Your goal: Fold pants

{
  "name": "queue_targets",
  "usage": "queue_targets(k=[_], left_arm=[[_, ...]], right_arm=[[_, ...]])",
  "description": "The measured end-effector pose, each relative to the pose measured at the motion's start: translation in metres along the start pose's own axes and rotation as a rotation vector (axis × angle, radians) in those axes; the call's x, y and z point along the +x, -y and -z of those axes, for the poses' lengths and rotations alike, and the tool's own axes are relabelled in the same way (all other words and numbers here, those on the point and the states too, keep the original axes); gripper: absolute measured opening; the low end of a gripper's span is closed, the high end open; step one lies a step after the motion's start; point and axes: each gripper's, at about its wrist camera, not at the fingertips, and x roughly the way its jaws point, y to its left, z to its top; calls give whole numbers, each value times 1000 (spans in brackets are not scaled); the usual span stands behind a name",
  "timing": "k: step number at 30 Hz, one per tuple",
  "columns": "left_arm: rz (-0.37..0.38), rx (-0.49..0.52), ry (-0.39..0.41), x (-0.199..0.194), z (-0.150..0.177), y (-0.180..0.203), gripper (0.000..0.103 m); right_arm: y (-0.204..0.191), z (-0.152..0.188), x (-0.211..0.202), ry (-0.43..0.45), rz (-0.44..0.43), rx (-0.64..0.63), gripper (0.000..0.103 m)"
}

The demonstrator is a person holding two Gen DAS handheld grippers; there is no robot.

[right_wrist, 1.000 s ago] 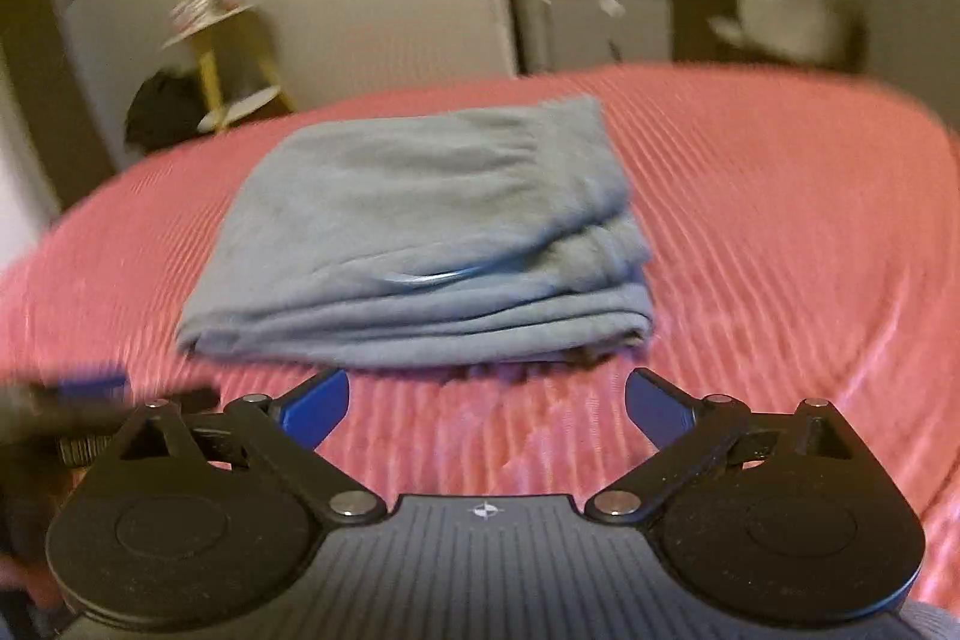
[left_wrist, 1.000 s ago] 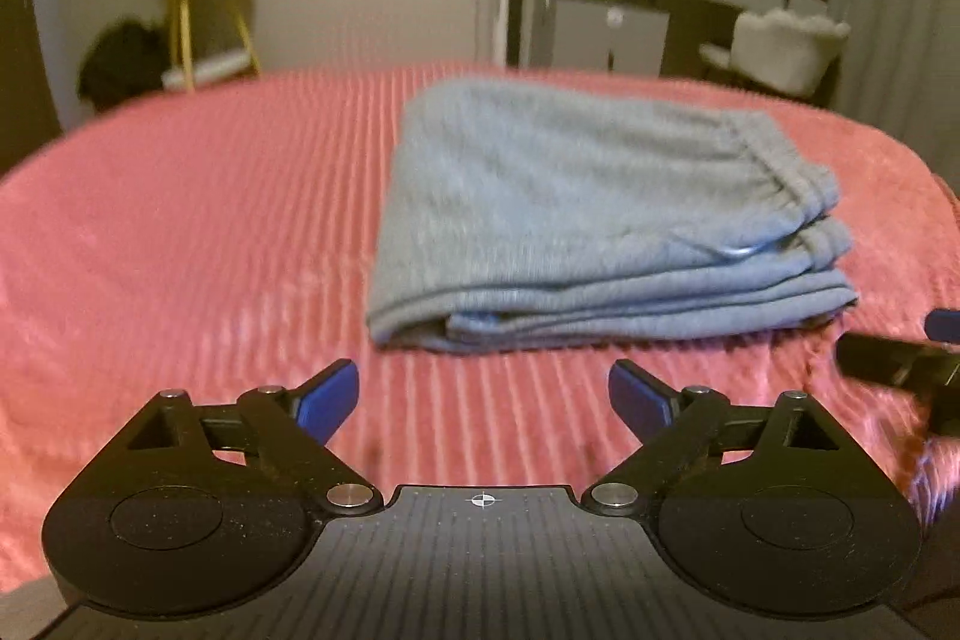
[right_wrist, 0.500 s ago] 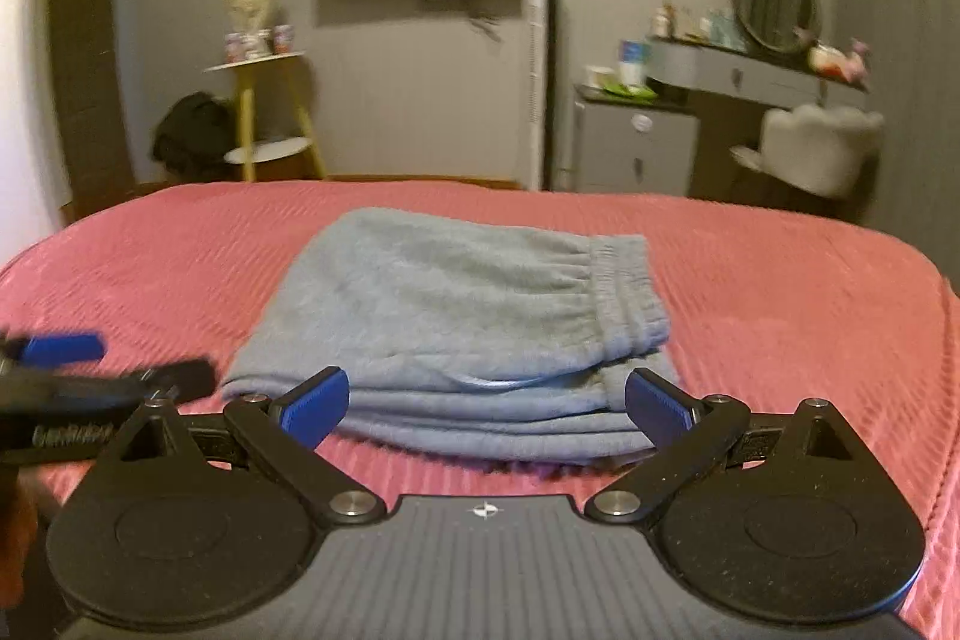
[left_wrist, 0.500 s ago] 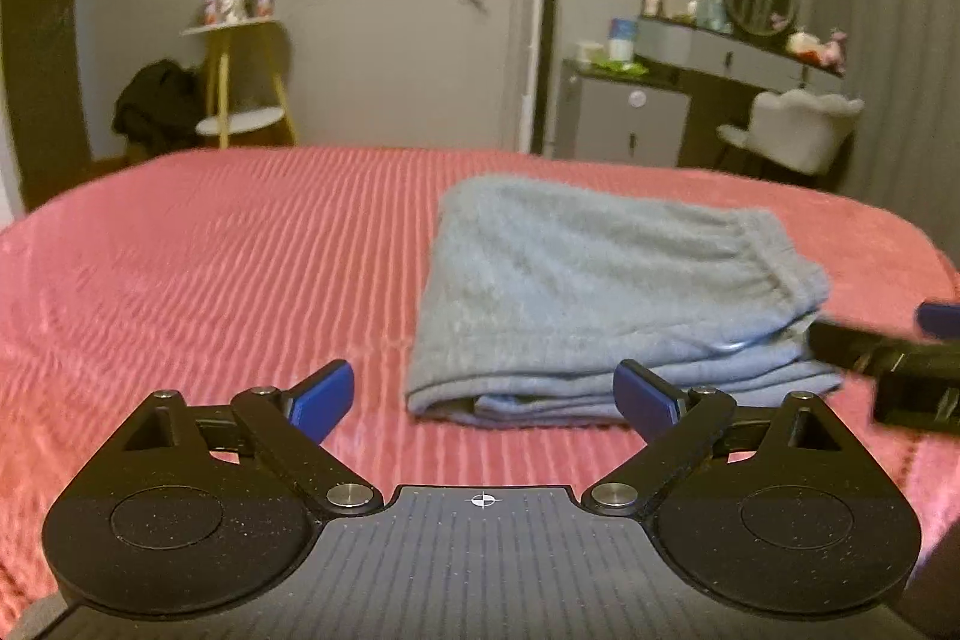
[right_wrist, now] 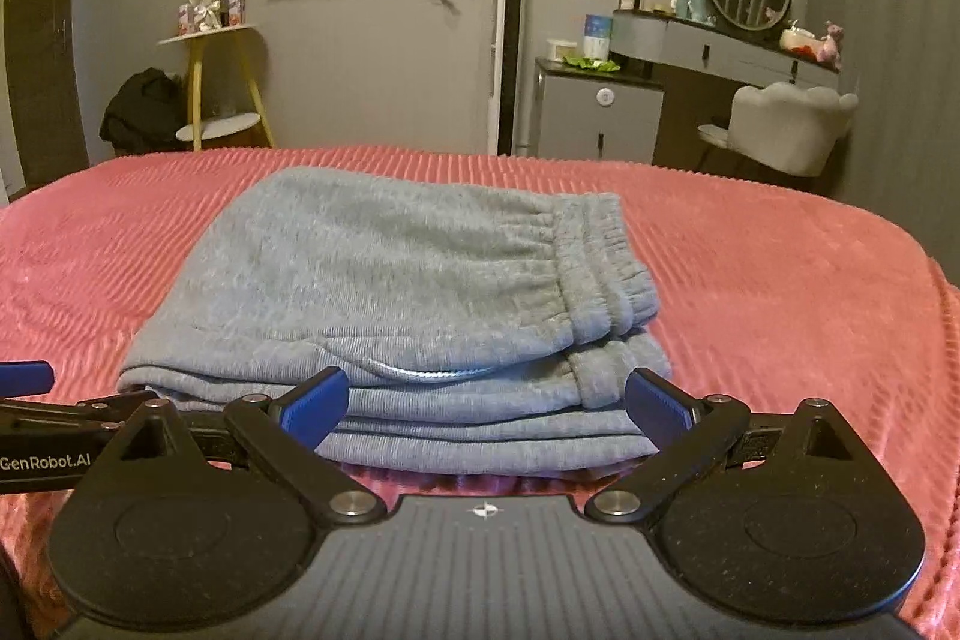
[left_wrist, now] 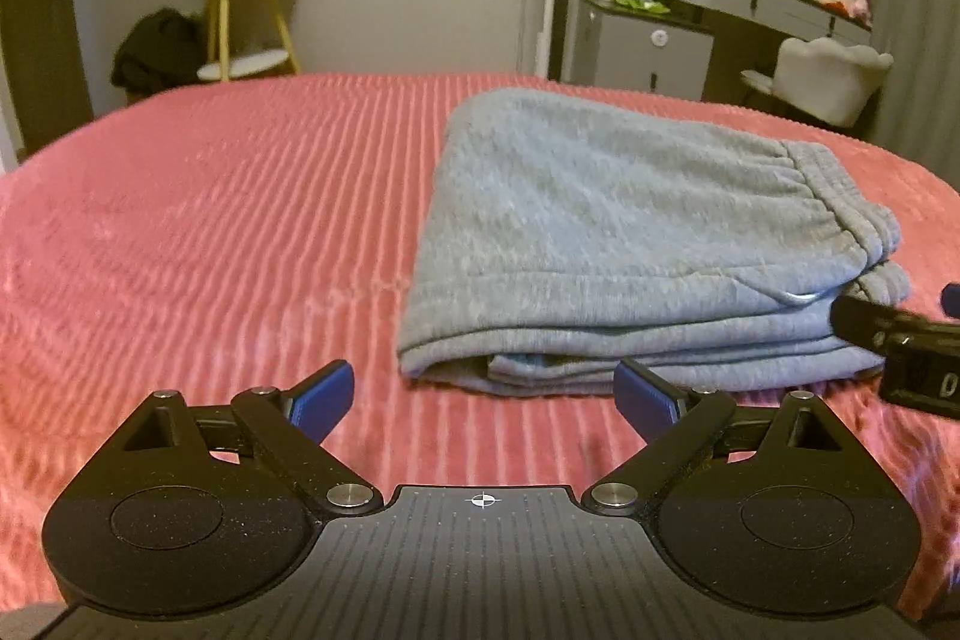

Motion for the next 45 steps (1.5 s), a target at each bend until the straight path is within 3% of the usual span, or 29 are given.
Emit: queue_targets(k=[11,45], left_arm=[[10,47,-7,-5,6,7,97],[-2,45,-18,-7,9,8,97]], right_arm=[[-1,3,3,-33,-26,-10,99],[0,7,-2,-38,-24,12,99]])
